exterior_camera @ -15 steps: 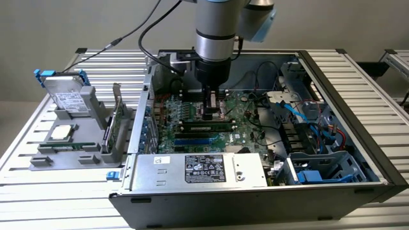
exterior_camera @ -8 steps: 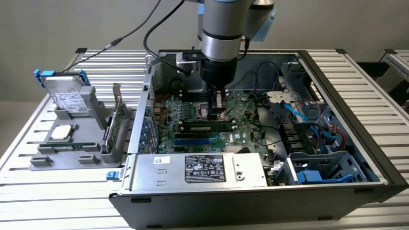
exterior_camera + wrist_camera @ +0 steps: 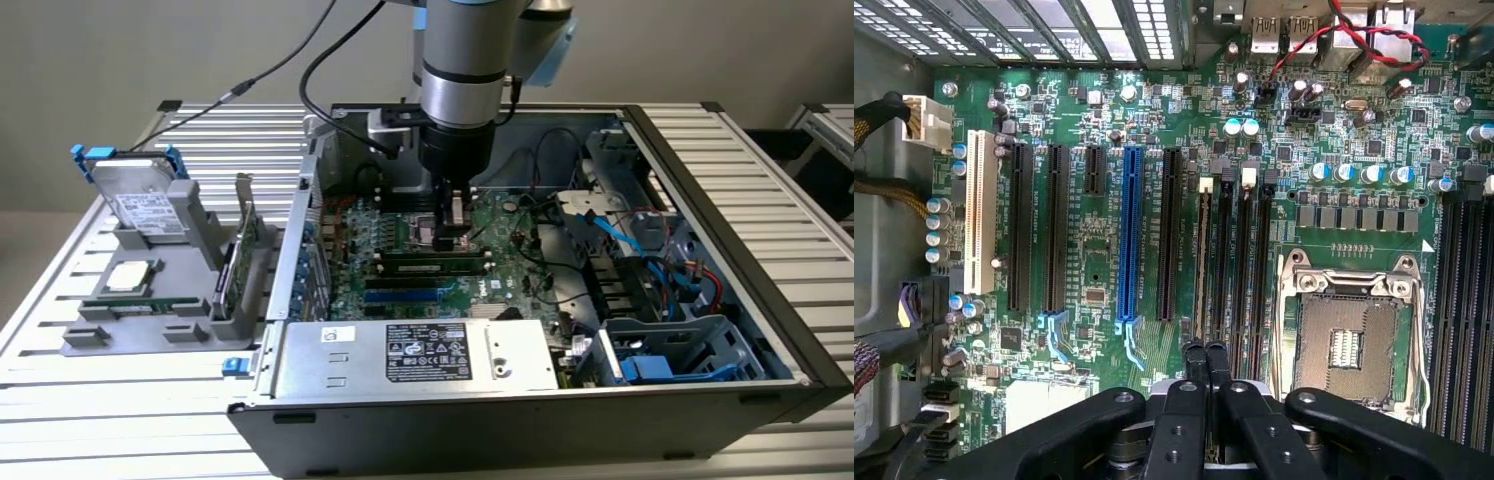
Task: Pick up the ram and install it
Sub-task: 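Press down the ram until it locks into place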
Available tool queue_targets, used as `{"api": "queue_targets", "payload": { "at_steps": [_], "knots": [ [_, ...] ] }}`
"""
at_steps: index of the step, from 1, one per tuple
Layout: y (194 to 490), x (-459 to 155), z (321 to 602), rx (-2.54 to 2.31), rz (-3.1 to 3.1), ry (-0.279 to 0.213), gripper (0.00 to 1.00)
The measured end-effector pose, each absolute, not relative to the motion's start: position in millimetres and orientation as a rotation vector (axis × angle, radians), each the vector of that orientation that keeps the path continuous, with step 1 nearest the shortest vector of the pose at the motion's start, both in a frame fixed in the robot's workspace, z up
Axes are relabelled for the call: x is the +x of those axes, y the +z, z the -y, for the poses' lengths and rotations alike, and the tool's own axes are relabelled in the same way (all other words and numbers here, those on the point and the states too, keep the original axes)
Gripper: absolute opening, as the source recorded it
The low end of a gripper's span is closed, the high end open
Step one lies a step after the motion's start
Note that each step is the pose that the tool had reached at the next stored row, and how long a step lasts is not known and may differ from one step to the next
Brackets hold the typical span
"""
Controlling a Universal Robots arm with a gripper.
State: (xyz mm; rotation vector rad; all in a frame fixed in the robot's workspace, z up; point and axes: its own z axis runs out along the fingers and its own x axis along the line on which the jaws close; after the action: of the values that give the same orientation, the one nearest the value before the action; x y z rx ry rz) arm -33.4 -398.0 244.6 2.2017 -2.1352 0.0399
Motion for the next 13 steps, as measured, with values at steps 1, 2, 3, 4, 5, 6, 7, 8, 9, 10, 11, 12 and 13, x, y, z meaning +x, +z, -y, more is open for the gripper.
{"api": "queue_targets", "payload": {
  "at_steps": [1, 2, 3, 4, 5, 6, 7, 8, 9, 10, 11, 12, 13],
  "knots": [
    [244.6, -33.4, 398.0, 2.202, 2.135, 0.04, 0.1],
    [244.6, -33.4, 398.0, 2.202, 2.135, 0.04, 0.1],
    [244.6, -33.4, 398.0, 2.202, 2.135, 0.04, 0.1],
    [244.6, -33.4, 398.0, 2.202, 2.135, 0.04, 0.1],
    [244.6, -33.4, 398.0, 2.202, 2.135, 0.04, 0.1],
    [244.6, -33.4, 398.0, 2.202, 2.135, 0.04, 0.1],
    [244.6, -33.4, 398.0, 2.2, 2.137, 0.04, 0.1],
    [244.6, -33.4, 397.9, 2.192, 2.145, 0.039, 0.1],
    [244.6, -33.4, 397.9, 2.179, 2.158, 0.039, 0.1],
    [244.6, -33.4, 397.9, 2.165, 2.172, 0.038, 0.1],
    [244.6, -33.4, 397.9, 2.149, 2.187, 0.037, 0.1],
    [244.6, -33.4, 397.9, 2.133, 2.203, 0.036, 0.1],
    [244.6, -33.4, 397.9, 2.117, 2.218, 0.035, 0.1]
  ]
}}
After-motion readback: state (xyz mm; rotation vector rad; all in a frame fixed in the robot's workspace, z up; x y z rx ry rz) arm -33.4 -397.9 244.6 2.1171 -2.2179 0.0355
